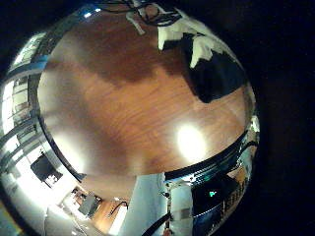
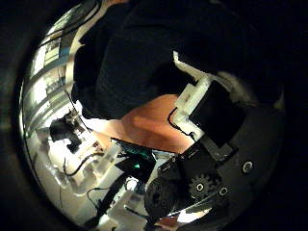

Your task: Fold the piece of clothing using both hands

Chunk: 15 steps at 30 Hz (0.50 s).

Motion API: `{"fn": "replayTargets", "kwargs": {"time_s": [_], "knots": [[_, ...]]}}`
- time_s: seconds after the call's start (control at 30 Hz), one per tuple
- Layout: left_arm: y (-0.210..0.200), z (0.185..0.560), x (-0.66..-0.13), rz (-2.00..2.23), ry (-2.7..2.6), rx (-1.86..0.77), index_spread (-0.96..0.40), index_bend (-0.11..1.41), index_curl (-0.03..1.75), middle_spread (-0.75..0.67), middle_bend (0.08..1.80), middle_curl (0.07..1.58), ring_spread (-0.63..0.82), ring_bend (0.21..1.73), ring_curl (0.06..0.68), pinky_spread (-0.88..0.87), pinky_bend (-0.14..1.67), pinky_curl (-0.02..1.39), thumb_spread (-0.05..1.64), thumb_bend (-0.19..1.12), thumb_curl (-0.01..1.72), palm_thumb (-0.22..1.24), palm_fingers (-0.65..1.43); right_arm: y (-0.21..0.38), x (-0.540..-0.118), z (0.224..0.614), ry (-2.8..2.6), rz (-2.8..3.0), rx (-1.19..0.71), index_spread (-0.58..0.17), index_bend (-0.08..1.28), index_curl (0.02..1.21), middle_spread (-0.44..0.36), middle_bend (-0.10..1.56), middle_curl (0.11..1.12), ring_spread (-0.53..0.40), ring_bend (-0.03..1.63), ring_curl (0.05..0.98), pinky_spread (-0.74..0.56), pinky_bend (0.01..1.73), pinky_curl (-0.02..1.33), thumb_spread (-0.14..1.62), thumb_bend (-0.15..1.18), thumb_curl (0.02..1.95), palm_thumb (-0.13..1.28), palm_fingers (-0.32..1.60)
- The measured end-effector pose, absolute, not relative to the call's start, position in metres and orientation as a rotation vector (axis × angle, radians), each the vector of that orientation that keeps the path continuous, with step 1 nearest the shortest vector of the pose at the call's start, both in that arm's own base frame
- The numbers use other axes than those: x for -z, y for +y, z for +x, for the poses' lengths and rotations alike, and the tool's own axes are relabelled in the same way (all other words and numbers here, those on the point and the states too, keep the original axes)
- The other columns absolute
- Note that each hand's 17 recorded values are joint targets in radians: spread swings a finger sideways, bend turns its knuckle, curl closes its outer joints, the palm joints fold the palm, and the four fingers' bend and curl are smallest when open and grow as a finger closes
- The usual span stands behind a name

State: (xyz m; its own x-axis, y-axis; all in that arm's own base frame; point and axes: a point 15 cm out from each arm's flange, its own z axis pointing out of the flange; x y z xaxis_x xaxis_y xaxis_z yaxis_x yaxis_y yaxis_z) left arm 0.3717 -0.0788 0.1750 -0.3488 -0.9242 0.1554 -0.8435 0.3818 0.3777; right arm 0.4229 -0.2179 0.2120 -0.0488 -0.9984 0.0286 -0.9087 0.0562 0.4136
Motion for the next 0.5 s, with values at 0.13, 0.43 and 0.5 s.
{"fn": "replayTargets", "kwargs": {"time_s": [0.13,0.43,0.5], "knots": [[-0.094,0.369,-0.159,1.535,-2.312,0.335,0.00,0.18,0.37,0.27,0.18,0.29,0.33,0.68,0.247,0.39,0.39,0.40,1.18,-0.02,0.32,0.36,0.07,-0.212,-0.238,0.424,-2.042,1.962,0.360,-0.309,1.05,0.95,-0.174,1.28,0.87,-0.209,1.43,0.695,-0.15,1.31,0.89,1.22,0.06,0.62,1.02,1.03],[-0.099,0.378,-0.159,1.560,-2.317,0.318,0.00,0.18,0.37,0.25,0.18,0.30,0.31,0.67,0.244,0.38,0.39,0.39,1.19,-0.02,0.32,0.37,0.08,-0.169,-0.291,0.436,-1.984,2.080,0.240,-0.297,1.05,0.95,-0.169,1.28,0.88,-0.207,1.42,0.711,-0.15,1.26,0.96,1.22,0.02,0.66,1.03,1.04],[-0.099,0.378,-0.162,1.561,-2.321,0.312,0.00,0.18,0.37,0.25,0.18,0.30,0.31,0.67,0.244,0.38,0.40,0.39,1.19,-0.02,0.32,0.37,0.09,-0.156,-0.303,0.435,-1.963,2.104,0.227,-0.295,1.05,0.95,-0.168,1.28,0.88,-0.207,1.42,0.713,-0.15,1.25,0.98,1.22,0.01,0.67,1.03,1.05]]}}
